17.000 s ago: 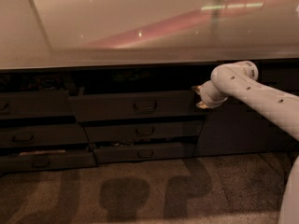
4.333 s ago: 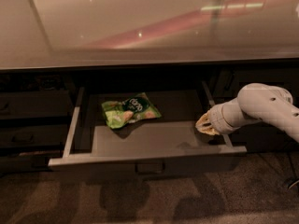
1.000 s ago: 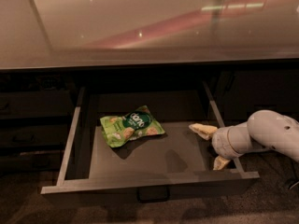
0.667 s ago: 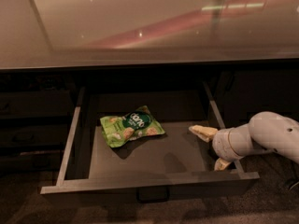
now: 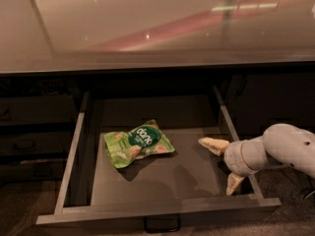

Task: Open top drawer

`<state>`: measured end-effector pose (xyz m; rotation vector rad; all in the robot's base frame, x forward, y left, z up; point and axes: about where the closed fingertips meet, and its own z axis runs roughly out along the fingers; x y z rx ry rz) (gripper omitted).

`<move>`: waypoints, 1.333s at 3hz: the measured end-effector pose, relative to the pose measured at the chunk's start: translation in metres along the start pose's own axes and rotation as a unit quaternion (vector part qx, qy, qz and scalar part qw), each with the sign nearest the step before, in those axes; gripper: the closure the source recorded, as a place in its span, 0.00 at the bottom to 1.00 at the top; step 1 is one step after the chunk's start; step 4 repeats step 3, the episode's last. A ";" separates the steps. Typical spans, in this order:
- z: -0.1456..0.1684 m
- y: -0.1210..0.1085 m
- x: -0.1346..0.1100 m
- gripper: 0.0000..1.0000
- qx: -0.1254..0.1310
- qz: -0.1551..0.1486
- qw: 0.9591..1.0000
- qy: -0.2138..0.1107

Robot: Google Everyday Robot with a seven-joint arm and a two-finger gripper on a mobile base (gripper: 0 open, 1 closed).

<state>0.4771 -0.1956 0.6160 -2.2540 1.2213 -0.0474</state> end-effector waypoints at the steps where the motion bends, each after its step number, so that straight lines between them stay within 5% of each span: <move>1: -0.011 -0.028 0.003 0.00 0.013 0.003 1.000 -0.002; 2: -0.037 -0.059 -0.007 0.00 0.042 -0.011 0.999 0.007; 4: -0.037 -0.059 -0.007 0.00 0.042 -0.011 0.999 0.007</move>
Offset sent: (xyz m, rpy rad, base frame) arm 0.0425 0.0194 0.1191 0.0437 -0.1742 -0.0151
